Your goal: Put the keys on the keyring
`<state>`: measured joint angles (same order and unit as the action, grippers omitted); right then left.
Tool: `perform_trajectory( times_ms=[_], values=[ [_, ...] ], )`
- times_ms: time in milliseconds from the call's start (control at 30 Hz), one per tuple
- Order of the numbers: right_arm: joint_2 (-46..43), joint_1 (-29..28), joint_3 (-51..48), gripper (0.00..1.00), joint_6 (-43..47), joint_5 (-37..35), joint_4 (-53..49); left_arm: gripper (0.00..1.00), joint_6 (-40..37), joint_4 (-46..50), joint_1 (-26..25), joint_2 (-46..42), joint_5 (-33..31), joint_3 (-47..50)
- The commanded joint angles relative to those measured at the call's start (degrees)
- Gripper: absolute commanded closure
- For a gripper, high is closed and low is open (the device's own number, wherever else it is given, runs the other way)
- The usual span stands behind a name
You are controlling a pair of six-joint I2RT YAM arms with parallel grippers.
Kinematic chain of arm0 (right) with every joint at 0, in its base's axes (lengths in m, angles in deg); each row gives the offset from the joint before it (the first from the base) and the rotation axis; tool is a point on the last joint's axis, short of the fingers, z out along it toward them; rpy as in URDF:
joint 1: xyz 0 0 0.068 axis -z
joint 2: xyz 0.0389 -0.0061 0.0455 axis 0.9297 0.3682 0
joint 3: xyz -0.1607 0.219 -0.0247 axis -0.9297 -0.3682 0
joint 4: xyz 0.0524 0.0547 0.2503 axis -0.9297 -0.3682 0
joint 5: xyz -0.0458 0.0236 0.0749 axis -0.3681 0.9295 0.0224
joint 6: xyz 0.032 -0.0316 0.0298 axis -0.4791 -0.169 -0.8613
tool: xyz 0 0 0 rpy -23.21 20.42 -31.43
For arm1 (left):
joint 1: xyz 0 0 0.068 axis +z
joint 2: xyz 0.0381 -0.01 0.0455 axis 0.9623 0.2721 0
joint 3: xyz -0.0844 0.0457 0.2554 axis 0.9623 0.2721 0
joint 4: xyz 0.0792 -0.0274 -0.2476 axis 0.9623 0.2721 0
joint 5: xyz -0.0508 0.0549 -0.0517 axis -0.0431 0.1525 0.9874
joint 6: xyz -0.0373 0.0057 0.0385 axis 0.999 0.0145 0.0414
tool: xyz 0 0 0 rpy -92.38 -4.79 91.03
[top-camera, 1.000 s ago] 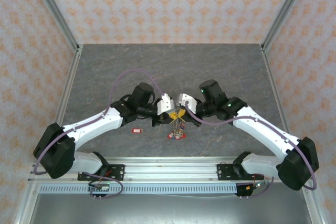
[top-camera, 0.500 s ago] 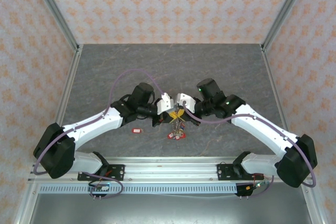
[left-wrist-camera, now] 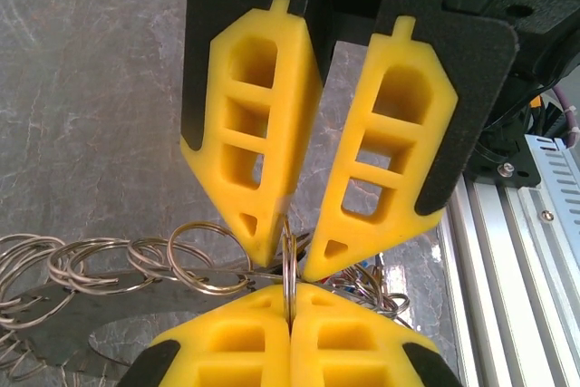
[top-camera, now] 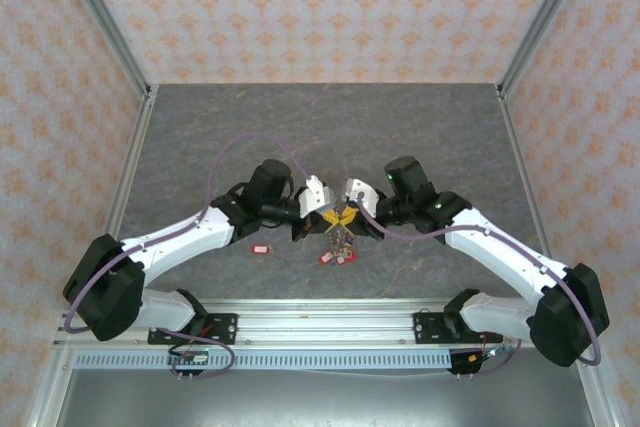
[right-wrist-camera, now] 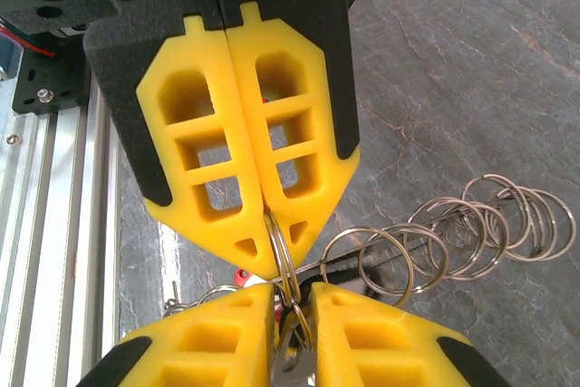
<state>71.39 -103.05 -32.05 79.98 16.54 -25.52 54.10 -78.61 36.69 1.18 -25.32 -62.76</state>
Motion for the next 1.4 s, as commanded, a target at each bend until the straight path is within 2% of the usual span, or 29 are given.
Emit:
perform_trajectory(
  times_ms=[0,233,367,867,1033,1200,1367],
  values=[
    [-1.4,0.7,-1.3,0.86,-2.2,2.6,5.0,1.0,0.8,-4.7,-0.5,-2.0,4.1,-0.7],
    [-3.0,0.8,-2.1,0.94,-3.9,3.6,7.5,1.0,-1.5,-0.3,-0.5,-1.3,2.2,-1.6],
    [-2.9,0.9,-1.3,0.96,-3.8,3.6,6.0,0.95,-2.4,1.5,-0.5,-1.0,2.0,-2.5],
    [1.0,-0.2,5.6,0.98,-1.3,0.9,-3.8,0.85,-6.8,8.9,-1.1,1.5,-0.1,-6.9],
    [1.5,-0.7,6.8,0.98,-1.5,-0.9,-4.8,0.86,-7.5,9.6,-1.5,2.0,-0.6,-7.7],
    [1.5,-0.8,7.4,0.96,-1.3,-2.9,-6.6,1.0,-7.1,8.9,-1.5,1.6,-1.9,-6.8],
    [0.6,-0.4,5.3,0.9,-0.4,-6.2,-7.7,1.0,-3.6,2.7,-1.4,-0.5,-2.2,-3.2]
  ],
)
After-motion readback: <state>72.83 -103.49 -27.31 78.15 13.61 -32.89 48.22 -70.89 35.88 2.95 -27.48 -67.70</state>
